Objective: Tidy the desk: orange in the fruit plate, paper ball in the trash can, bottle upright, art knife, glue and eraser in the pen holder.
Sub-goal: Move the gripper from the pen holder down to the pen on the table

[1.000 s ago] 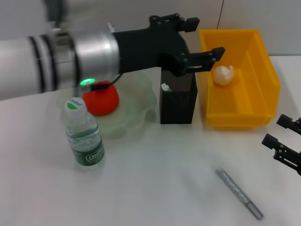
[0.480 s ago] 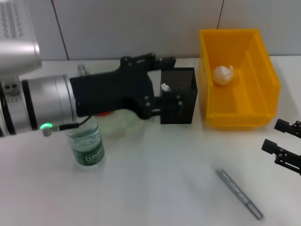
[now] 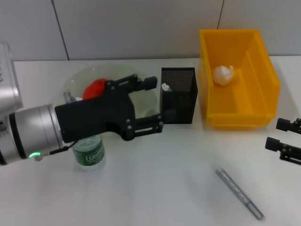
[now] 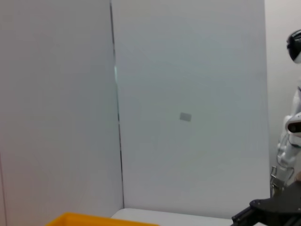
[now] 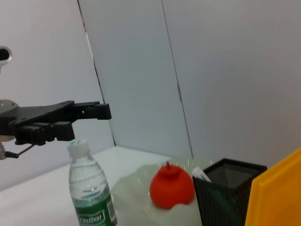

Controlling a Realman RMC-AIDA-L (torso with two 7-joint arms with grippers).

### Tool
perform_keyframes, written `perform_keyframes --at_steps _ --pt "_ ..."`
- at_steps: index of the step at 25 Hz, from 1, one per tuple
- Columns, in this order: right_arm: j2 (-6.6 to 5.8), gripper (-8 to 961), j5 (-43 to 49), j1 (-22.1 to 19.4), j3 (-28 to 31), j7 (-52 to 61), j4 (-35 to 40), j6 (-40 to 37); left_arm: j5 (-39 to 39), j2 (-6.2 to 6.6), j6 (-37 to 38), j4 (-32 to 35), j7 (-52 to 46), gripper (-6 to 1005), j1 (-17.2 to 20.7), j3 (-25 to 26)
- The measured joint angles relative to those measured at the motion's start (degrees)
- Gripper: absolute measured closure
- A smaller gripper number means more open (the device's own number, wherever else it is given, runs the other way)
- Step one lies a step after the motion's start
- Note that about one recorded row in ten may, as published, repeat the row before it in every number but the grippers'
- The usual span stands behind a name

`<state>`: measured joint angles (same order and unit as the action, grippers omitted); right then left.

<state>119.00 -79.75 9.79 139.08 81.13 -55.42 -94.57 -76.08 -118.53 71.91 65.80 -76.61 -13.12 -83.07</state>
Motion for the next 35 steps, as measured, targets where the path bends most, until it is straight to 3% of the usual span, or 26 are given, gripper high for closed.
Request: perform_keyframes --at_steps 10,15,19,30,35 --pt "0.00 257 10.4 1.8 -0.3 20.7 -18.6 -0.8 -4.3 0.21 1.6 -5.4 1.4 215 -0.6 0.3" --pt "-0.01 257 18.0 3.8 -4.8 30.2 -26.6 -1.0 -6.9 0.11 1.4 -5.8 1.4 215 -0.6 0.2" --pt "-0.05 257 26.3 7.0 -12.0 38.6 -32.5 -1.0 -7.1 0.14 1.3 -6.6 1.4 215 -0.9 0.4" --pt "-0.07 258 42.5 14.5 -27.0 52.9 -35.0 -0.8 -7.1 0.14 1.3 -6.6 0.7 215 -1.3 -0.1" --pt "-0.05 258 45.9 16.8 -32.9 58.1 -34.5 -0.7 -7.2 0.14 1.4 -6.5 0.7 215 -1.3 0.1"
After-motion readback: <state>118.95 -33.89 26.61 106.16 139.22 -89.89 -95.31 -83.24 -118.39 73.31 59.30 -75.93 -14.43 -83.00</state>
